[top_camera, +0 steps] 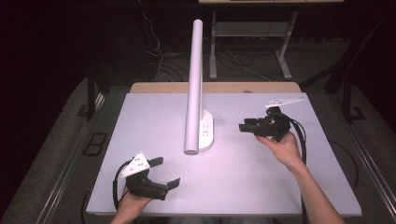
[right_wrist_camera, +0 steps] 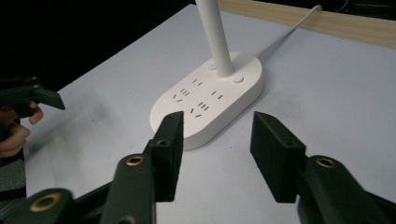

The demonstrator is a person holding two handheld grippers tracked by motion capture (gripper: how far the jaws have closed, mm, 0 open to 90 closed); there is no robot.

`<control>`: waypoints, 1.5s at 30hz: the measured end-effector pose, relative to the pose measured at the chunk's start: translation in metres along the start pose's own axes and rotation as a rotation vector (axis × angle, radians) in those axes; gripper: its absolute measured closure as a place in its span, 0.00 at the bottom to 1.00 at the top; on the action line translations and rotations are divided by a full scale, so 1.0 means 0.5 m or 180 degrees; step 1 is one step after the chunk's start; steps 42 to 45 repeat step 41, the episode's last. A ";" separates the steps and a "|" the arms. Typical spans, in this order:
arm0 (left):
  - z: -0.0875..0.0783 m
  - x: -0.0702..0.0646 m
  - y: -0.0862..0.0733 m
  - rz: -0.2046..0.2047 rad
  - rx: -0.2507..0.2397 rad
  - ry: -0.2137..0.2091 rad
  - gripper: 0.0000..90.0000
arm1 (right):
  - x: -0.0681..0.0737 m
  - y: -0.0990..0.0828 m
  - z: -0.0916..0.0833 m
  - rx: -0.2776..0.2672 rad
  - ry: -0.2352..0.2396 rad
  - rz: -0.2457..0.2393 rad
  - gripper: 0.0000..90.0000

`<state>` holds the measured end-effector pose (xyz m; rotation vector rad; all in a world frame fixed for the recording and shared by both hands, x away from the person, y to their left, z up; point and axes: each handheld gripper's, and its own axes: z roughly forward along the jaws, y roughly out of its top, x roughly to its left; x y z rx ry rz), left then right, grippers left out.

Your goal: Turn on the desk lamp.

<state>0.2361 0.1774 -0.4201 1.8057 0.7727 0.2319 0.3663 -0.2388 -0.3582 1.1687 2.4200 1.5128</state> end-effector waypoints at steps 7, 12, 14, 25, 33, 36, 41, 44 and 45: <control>0.001 0.000 0.000 0.0003 0.0001 0.0000 0.00 | 0.012 -0.040 -0.019 0.0078 -0.0109 -0.0035 0.25; 0.002 0.000 0.000 0.0001 0.0005 -0.0001 0.00 | 0.015 -0.069 -0.030 0.0141 -0.0134 0.0004 0.03; 0.002 0.000 0.001 0.0014 0.0013 -0.0001 0.00 | 0.016 -0.083 -0.037 0.0150 -0.0187 0.0049 0.00; 0.001 0.001 0.001 0.0002 0.0015 0.0007 0.00 | 0.031 -0.150 -0.086 0.0022 -0.0196 0.0145 0.00; 0.003 0.002 0.001 0.0005 0.0029 0.0013 0.00 | 0.048 -0.211 -0.112 -0.0154 -0.0314 0.0241 0.00; 0.004 0.003 0.000 0.0006 0.0032 0.0013 0.00 | 0.056 -0.230 -0.119 -0.0137 -0.0359 0.0271 0.00; 0.006 0.004 0.001 -0.0003 0.0043 0.0019 0.00 | 0.057 -0.254 -0.126 -0.0147 -0.0381 0.0290 0.00; 0.006 0.004 0.001 -0.0003 0.0043 0.0019 0.00 | 0.057 -0.254 -0.126 -0.0147 -0.0381 0.0290 0.00; 0.006 0.004 0.001 -0.0003 0.0043 0.0019 0.00 | 0.057 -0.254 -0.126 -0.0147 -0.0381 0.0290 0.00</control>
